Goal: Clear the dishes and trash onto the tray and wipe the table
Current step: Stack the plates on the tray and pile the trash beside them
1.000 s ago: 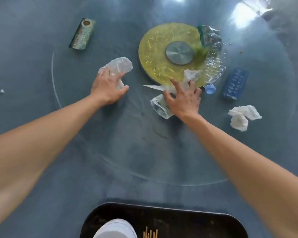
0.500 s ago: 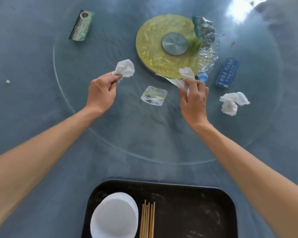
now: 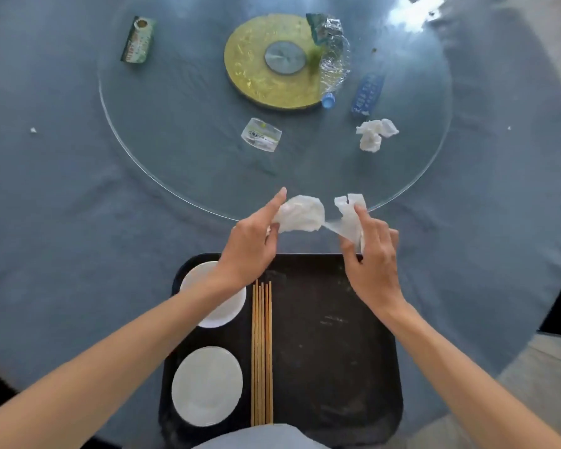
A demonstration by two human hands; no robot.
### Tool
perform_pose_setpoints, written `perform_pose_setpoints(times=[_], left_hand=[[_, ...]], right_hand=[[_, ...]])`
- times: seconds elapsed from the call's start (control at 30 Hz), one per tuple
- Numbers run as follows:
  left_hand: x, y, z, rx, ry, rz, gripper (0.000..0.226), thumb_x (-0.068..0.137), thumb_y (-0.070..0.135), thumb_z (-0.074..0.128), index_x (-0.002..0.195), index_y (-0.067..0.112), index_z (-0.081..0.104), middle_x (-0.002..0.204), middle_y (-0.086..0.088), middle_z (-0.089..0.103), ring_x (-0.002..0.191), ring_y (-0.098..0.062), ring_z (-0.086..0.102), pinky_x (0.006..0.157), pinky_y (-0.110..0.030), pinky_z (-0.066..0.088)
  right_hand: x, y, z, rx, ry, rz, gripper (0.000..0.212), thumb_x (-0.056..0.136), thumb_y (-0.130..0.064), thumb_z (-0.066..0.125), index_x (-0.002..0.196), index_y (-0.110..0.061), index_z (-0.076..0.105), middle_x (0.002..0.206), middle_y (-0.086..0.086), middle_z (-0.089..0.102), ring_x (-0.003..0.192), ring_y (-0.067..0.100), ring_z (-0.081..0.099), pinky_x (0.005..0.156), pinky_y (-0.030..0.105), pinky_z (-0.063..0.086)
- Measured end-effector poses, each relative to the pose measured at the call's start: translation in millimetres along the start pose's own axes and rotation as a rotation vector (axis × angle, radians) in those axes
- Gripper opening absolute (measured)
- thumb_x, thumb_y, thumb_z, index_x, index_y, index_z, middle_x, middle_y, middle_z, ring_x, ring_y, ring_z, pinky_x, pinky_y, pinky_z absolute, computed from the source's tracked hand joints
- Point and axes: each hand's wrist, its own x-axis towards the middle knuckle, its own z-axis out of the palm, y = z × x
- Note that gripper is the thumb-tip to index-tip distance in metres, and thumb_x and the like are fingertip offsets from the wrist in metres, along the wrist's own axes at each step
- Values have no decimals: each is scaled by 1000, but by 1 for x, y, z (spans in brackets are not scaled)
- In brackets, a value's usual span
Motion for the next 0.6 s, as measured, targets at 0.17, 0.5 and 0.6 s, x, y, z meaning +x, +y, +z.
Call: perform_pose_setpoints(times=[0.17,0.5,0.6], left_hand=[[-72,-2,63,-14,-86,-89,57,99,1,54,153,16,44,143,-4,61,133,-19,56,111,-25,41],[-114,-34,112,357,-273,27,71,97,24,59,160,27,26,166,3,29,156,-23,16,125,-49,23],[-104,-31,104,398,-317,122,76,93,47,53,160,36,19,169,7,17,158,-19,5,126,-45,13]], right_hand=[[-84,29,0,-11,-21,190,72,90,-6,74,154,-9,41,112,4,63,102,16,39,89,38,48],[-134,60,15,-234,-285,250,81,84,-39,80,152,-17,43,137,1,56,125,26,51,98,45,41],[-122,66,3,-338,-242,164,81,78,-61,73,145,-22,50,135,2,54,121,24,50,93,44,42]])
